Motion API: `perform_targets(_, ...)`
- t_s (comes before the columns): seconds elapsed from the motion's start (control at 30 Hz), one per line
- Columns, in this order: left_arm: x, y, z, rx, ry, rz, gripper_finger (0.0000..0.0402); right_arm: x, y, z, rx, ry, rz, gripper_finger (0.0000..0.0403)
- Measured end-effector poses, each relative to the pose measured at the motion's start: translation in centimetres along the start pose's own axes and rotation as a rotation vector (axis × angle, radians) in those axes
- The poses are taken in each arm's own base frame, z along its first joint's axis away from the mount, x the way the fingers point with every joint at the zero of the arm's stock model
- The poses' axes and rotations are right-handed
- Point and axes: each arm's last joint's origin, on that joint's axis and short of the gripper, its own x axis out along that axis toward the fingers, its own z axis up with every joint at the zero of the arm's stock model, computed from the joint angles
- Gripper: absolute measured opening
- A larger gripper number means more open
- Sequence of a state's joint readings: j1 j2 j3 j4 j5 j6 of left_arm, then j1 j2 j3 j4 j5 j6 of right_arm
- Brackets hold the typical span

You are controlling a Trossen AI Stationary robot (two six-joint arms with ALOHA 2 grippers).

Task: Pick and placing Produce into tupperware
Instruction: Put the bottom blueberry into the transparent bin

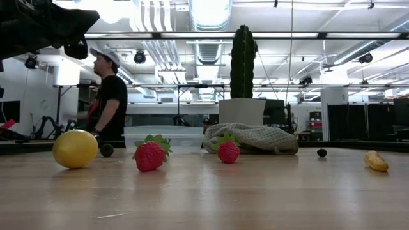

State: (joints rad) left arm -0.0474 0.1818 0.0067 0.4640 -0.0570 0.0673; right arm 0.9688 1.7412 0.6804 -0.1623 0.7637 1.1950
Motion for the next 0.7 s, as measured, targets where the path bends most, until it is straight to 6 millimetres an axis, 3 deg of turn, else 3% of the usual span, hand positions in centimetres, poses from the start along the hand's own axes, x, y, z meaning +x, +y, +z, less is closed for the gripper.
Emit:
perform_targets(0.37,0.0,0.0,0.0,0.000,-0.001,0.000,0.0000,-0.3,-0.1,1.1,-0.008,-0.066,-0.011,0.0044)
perform_targets(0.7,0.0,0.0,0.0,0.000,-0.001,0.000,0.0000,-0.7,-1.2,5.6,-0.049,-0.139,-0.019,0.0044)
